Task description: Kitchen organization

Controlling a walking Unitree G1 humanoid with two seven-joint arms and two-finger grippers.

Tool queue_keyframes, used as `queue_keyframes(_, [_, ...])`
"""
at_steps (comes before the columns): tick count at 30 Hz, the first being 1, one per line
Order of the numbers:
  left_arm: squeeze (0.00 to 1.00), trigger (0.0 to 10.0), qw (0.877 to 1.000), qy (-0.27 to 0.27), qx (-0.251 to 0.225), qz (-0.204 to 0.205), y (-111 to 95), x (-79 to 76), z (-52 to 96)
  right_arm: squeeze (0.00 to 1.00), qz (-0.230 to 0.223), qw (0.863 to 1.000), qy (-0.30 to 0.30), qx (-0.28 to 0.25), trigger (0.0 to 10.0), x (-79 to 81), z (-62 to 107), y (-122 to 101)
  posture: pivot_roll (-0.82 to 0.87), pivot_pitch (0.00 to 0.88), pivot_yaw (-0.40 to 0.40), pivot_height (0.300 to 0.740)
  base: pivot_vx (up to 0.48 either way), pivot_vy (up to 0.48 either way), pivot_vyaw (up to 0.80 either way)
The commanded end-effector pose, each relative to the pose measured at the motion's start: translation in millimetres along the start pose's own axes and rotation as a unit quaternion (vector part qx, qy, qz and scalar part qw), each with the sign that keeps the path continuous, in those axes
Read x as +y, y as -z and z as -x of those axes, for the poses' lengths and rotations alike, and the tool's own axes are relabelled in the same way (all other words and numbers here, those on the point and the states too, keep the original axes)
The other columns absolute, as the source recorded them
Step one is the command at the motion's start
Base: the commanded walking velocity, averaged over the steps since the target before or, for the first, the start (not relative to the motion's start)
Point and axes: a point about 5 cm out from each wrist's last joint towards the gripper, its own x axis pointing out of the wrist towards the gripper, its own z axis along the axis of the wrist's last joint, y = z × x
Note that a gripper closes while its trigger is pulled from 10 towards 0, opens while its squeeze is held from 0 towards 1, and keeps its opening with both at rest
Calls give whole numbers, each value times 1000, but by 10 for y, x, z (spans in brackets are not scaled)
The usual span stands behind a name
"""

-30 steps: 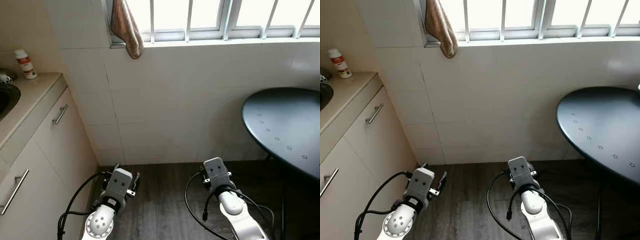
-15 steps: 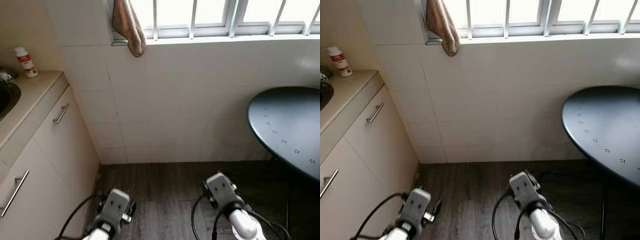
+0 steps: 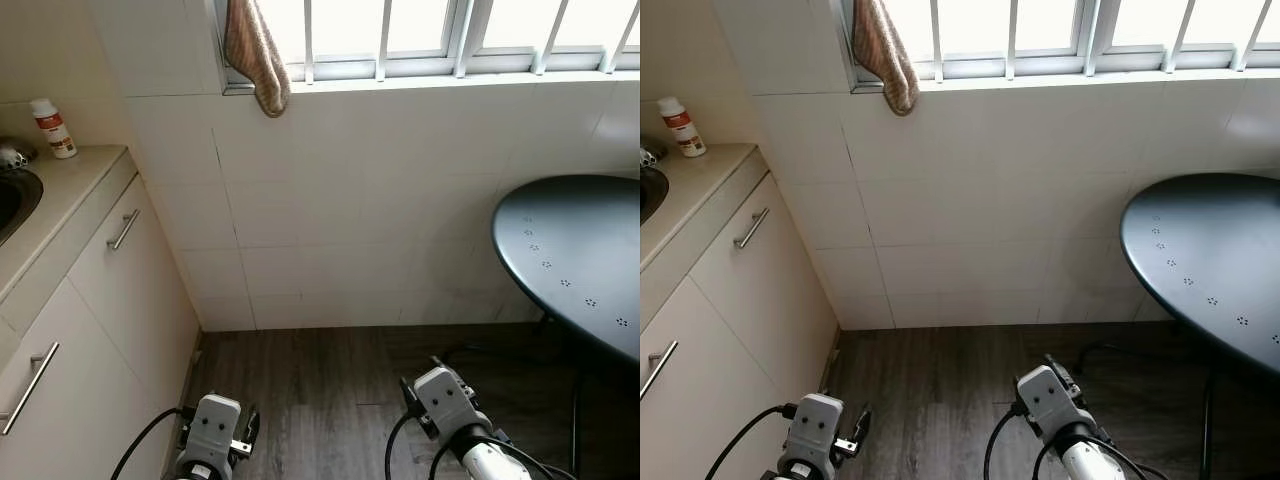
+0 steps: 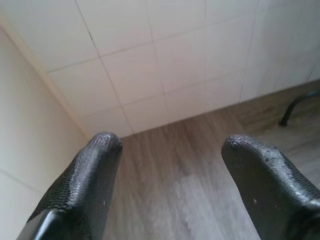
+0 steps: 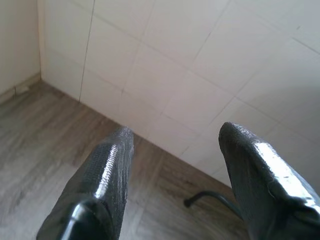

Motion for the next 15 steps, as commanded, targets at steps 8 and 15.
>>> queue_keyframes(8, [0, 10000, 1000, 26, 0, -13, -4, -27, -96, 0, 58, 998, -1, -2, 10000, 55, -95, 18, -43, 0, 18, 740, 0, 0, 0])
queue_keyframes(15, [0, 10000, 998, 50, -10, -34, -27, -87, -157, 0, 43, 999, -21, -9, 10000, 81, -116, 17, -49, 0, 19, 740, 0, 0, 0])
